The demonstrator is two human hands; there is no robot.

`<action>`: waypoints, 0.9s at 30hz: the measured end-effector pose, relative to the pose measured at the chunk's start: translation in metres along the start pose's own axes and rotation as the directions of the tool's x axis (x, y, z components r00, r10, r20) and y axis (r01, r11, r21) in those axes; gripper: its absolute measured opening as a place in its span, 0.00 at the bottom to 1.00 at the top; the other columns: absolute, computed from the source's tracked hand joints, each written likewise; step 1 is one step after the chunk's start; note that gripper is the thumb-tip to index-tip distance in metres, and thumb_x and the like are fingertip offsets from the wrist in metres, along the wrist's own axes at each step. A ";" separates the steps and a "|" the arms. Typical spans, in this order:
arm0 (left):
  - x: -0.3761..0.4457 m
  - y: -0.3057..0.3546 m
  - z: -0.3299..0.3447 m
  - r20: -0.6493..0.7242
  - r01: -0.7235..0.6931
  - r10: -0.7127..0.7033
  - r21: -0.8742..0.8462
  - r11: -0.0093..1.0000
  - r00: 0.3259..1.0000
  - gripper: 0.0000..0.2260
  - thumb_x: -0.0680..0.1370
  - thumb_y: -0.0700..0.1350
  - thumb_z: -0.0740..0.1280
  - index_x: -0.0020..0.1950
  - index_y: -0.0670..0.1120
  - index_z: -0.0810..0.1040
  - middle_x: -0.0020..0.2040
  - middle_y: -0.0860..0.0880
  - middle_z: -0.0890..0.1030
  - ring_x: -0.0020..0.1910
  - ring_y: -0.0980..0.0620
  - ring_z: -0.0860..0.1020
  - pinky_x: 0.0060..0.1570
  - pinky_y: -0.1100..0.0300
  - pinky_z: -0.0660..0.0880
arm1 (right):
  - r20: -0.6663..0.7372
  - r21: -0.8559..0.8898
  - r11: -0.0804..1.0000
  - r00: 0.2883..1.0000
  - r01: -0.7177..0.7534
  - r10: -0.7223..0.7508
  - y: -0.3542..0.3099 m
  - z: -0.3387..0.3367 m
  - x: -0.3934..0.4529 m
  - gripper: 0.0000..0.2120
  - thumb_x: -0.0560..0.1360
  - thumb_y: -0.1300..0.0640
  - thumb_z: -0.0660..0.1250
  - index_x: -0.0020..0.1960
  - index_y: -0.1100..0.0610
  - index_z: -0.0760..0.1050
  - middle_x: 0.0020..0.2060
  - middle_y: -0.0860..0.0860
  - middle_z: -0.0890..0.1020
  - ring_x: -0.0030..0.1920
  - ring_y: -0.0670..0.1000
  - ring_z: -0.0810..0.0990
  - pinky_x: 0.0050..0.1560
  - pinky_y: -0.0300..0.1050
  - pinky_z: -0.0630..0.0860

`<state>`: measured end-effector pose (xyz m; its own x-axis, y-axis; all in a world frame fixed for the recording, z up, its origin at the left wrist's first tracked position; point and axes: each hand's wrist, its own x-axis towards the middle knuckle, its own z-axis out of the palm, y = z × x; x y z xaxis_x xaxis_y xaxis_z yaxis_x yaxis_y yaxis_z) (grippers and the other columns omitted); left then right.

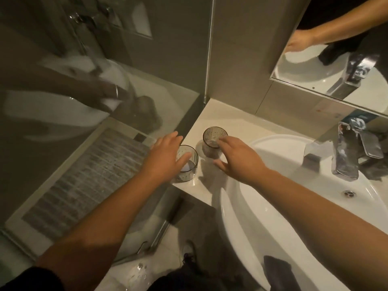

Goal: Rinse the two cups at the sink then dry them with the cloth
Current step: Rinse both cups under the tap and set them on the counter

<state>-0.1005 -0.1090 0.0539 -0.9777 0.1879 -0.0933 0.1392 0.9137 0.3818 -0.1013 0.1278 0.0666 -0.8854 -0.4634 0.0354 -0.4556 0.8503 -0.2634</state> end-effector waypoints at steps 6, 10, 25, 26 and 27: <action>-0.045 -0.037 0.030 0.062 0.168 -0.160 -0.151 0.974 0.985 0.23 0.81 0.42 0.62 0.77 0.42 0.65 0.76 0.41 0.68 0.73 0.39 0.69 0.70 0.46 0.69 | 0.206 0.061 0.997 0.978 -0.039 0.025 -0.039 0.038 0.001 0.37 0.75 0.41 0.65 0.76 0.57 0.55 0.68 0.58 0.71 0.65 0.58 0.72 0.60 0.50 0.71; -0.039 -0.041 0.037 0.073 0.222 -0.211 -0.218 0.950 0.975 0.19 0.82 0.43 0.63 0.73 0.43 0.70 0.71 0.42 0.73 0.67 0.41 0.74 0.64 0.50 0.72 | 0.213 0.125 0.984 0.972 -0.127 0.098 -0.051 0.048 0.011 0.40 0.75 0.44 0.67 0.76 0.59 0.50 0.64 0.61 0.74 0.61 0.60 0.75 0.53 0.51 0.73; -0.042 -0.023 0.017 0.105 0.173 -0.138 -0.547 0.819 0.985 0.03 0.83 0.46 0.64 0.52 0.47 0.75 0.41 0.51 0.77 0.40 0.52 0.75 0.41 0.57 0.71 | 0.110 0.374 0.902 0.976 -0.218 0.190 -0.051 0.026 0.013 0.34 0.72 0.46 0.71 0.72 0.53 0.61 0.64 0.54 0.77 0.60 0.55 0.78 0.57 0.54 0.75; -0.043 -0.018 0.010 0.092 0.150 -0.118 -0.572 0.806 0.989 0.03 0.83 0.45 0.64 0.51 0.47 0.75 0.39 0.52 0.76 0.38 0.54 0.73 0.40 0.58 0.70 | 0.091 0.375 0.902 0.977 -0.215 0.195 -0.053 0.017 0.011 0.35 0.72 0.45 0.71 0.73 0.53 0.60 0.65 0.54 0.76 0.61 0.55 0.77 0.59 0.52 0.75; -0.044 -0.013 0.005 0.078 0.126 -0.100 -0.598 0.791 0.992 0.04 0.83 0.45 0.63 0.49 0.47 0.74 0.39 0.52 0.75 0.37 0.55 0.72 0.39 0.58 0.69 | 0.074 0.379 0.900 0.977 -0.214 0.201 -0.053 0.008 0.008 0.36 0.72 0.45 0.71 0.74 0.54 0.59 0.66 0.54 0.75 0.62 0.55 0.76 0.59 0.51 0.74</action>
<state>-0.0585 -0.1271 0.0488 -0.9716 0.1234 -0.2021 -0.1074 0.5311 0.8405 -0.0830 0.0772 0.0731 -0.9496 -0.3003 -0.0899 -0.1858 0.7703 -0.6100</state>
